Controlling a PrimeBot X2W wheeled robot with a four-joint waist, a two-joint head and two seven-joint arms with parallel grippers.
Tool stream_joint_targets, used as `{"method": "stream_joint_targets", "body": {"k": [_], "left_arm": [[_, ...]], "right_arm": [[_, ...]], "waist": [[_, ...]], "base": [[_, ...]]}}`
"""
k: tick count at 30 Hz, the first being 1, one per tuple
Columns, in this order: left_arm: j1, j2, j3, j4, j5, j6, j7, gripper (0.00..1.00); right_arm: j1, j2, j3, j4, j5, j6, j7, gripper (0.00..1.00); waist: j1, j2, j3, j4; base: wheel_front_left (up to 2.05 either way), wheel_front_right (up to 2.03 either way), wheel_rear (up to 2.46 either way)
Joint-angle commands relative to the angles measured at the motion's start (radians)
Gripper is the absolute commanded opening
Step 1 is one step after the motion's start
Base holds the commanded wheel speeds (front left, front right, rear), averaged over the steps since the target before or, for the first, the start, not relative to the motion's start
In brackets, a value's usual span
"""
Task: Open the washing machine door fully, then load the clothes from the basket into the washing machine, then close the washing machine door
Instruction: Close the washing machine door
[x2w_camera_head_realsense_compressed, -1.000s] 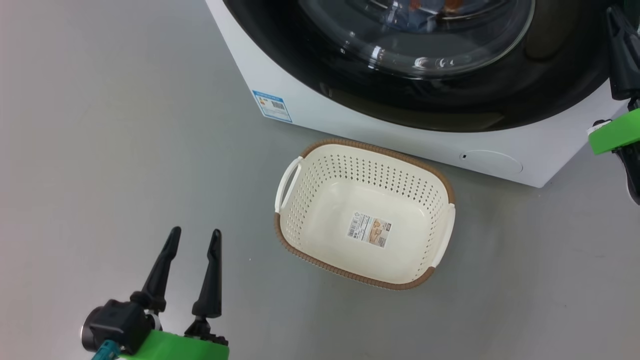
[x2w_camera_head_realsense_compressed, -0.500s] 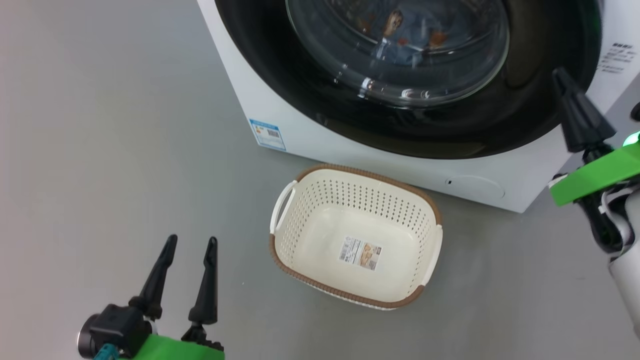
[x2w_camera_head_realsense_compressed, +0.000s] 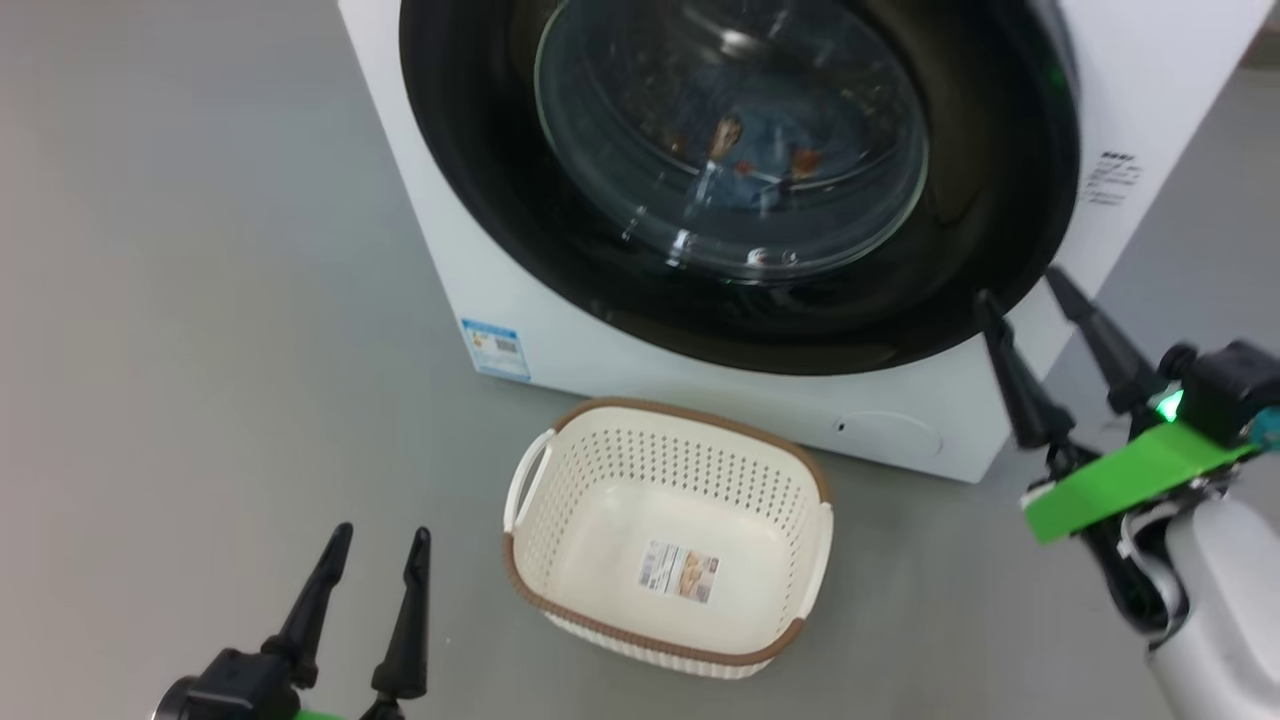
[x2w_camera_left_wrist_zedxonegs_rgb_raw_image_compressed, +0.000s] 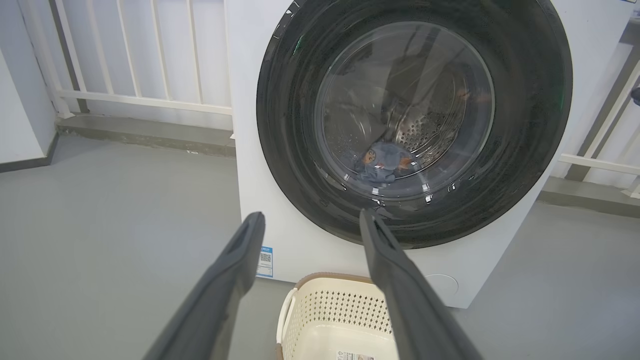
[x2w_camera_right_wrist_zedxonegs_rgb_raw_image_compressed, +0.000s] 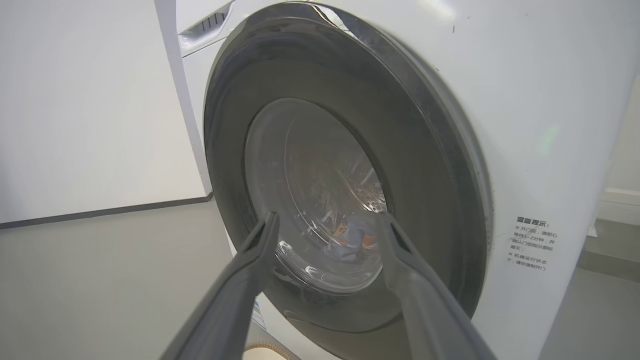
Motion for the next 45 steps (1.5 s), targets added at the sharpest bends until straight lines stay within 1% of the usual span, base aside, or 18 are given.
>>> {"method": "stream_joint_targets", "body": {"k": [1, 5, 12, 23, 30, 36, 40, 45], "left_arm": [[-0.01, 0.02, 0.039, -0.018, 0.003, -0.008, -0.009, 1.0], [0.0, 0.028, 0.039, -0.014, -0.002, -0.009, -0.009, 1.0], [0.015, 0.033, 0.046, -0.025, -0.006, -0.01, -0.009, 1.0], [0.031, 0.03, 0.084, -0.038, -0.005, -0.01, -0.009, 1.0], [0.036, 0.022, 0.088, -0.046, -0.015, -0.01, -0.009, 1.0], [0.048, 0.018, 0.09, -0.055, -0.038, -0.01, -0.009, 1.0], [0.055, 0.018, 0.095, -0.055, -0.05, -0.01, -0.009, 1.0], [0.058, 0.02, 0.089, -0.048, -0.064, -0.01, -0.009, 1.0]], "right_arm": [[0.028, -0.001, 0.01, -0.034, -0.015, -0.002, -0.005, 1.0], [0.069, 0.01, 0.01, -0.049, -0.023, -0.002, -0.005, 1.0], [0.146, 0.038, -0.011, -0.089, -0.03, -0.002, -0.005, 1.0], [0.255, 0.077, -0.033, -0.135, -0.039, -0.002, -0.005, 1.0], [0.328, 0.094, -0.066, -0.15, -0.04, -0.002, -0.005, 1.0], [0.385, 0.122, -0.091, -0.151, -0.048, -0.002, -0.005, 1.0], [0.4, 0.139, -0.111, -0.151, -0.056, -0.002, -0.005, 1.0], [0.407, 0.144, -0.122, -0.147, -0.069, -0.002, -0.005, 1.0]], "waist": [[0.0, 0.0, -0.045, -0.039], [0.0, 0.0, -0.069, -0.061], [0.0, 0.0, -0.089, -0.123], [0.0, 0.0, -0.107, -0.209], [0.0, 0.0, -0.116, -0.232], [0.0, 0.0, -0.126, -0.248], [0.0, 0.0, -0.13, -0.26], [0.0, 0.0, -0.134, -0.269]], "base": [[0.0, 0.0, 0.0], [0.0, 0.0, 0.0], [0.0, 0.0, 0.0], [0.0, 0.0, 0.0], [0.0, 0.0, 0.0], [0.0, 0.0, 0.0], [0.0, 0.0, 0.0], [0.0, 0.0, 0.0]]}}
